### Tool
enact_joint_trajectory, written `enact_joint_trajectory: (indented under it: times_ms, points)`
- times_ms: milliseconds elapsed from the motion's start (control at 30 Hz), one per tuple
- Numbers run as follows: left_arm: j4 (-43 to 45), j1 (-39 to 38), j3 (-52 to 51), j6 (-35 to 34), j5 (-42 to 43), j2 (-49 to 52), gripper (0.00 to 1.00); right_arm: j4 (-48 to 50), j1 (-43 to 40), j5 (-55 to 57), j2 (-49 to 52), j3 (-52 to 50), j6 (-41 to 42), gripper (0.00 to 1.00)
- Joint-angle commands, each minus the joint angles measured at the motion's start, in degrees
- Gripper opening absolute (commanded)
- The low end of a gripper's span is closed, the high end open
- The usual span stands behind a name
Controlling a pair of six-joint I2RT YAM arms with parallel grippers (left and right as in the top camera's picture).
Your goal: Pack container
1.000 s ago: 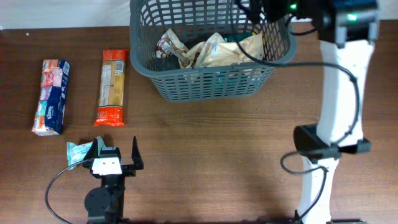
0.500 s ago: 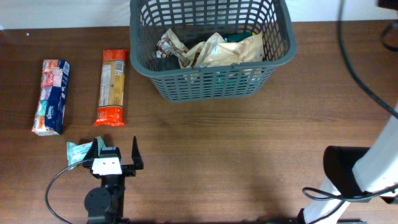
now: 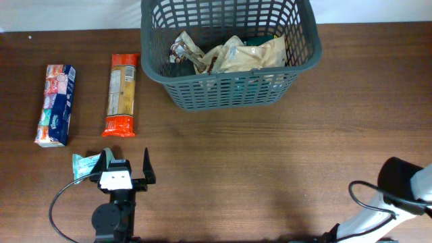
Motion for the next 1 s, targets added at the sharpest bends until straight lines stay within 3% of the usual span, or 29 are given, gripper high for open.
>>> enact_joint_trajectory:
  times_ms: [0,300,600,733,967]
  points:
    - [-0.39,0.24,-0.11,0.87,0.63,-0.39,0.99,-0.07,-1.31,0.87,-0.33,-2.89,0.92,0.99]
    - [0.85,0.24,-0.11,0.87,-1.60,-0.39,0.99,-0.02,-1.20,0.39,-0.33,-9.38,0.92,0.99]
    - [3.74,0.24,1.77,0.20,1.73,-0.39,0.99,-0.04,-1.20,0.39,-0.33,-11.82,0.92,0.99]
    - [2.99,0.28,8.48,0.87,1.42,1.22,0.99,-0.04,-1.20,0.39,-0.33,-11.80,0.92,0.99]
    - [-5.27,0.28,30.67,14.91,-8.68,18.62,0.99,-0.02,-1.20,0.39,-0.33,-11.82,0.92,0.99]
